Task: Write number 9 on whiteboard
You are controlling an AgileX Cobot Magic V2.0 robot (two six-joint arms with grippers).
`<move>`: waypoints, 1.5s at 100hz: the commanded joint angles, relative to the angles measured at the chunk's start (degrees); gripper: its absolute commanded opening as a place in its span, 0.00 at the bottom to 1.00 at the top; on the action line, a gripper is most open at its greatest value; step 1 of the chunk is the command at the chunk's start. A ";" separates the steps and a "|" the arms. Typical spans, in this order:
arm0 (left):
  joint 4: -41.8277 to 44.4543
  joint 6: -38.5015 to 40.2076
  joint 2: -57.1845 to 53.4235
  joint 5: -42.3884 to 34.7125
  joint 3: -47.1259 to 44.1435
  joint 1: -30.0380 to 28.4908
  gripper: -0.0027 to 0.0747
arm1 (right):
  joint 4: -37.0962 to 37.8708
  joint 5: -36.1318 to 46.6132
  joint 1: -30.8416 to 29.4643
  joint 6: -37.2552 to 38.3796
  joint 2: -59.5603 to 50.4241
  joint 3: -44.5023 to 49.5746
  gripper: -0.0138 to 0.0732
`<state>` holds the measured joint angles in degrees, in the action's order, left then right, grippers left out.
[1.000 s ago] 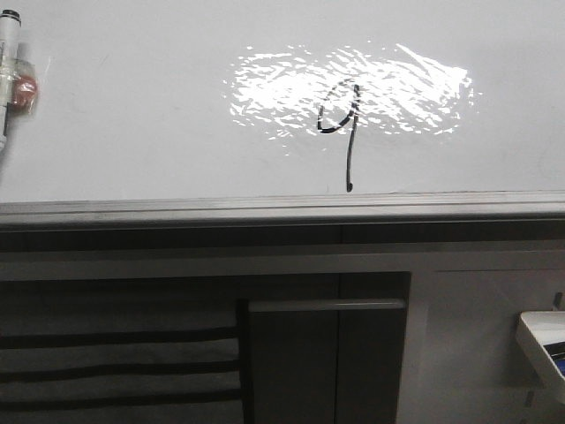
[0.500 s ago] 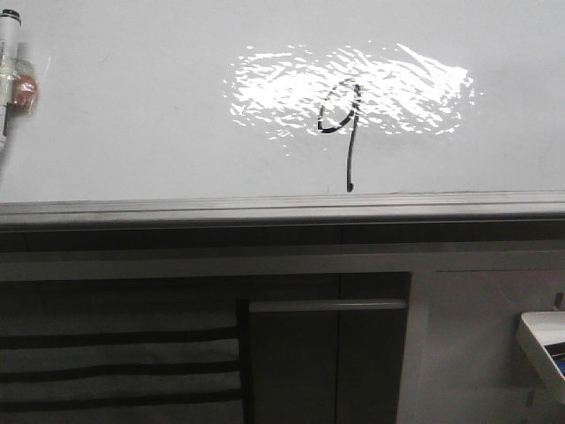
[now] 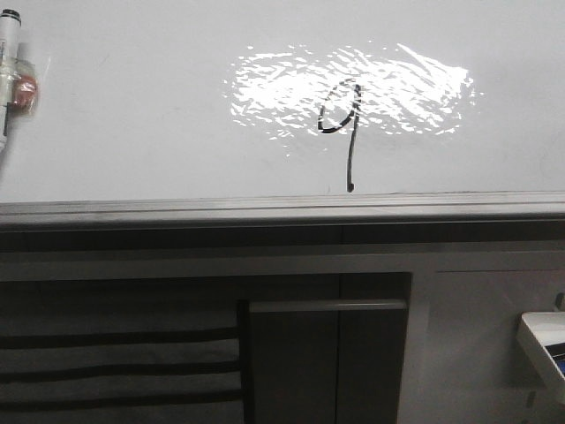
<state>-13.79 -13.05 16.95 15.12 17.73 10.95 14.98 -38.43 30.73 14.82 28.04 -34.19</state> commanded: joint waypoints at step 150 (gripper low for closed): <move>12.94 16.42 -18.82 -18.53 -19.14 -5.58 0.01 | 1.50 4.26 -0.25 -0.10 0.21 -1.50 0.08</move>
<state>-0.39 3.25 -0.36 1.48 0.43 4.99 14.98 -38.43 30.73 14.94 28.04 -34.19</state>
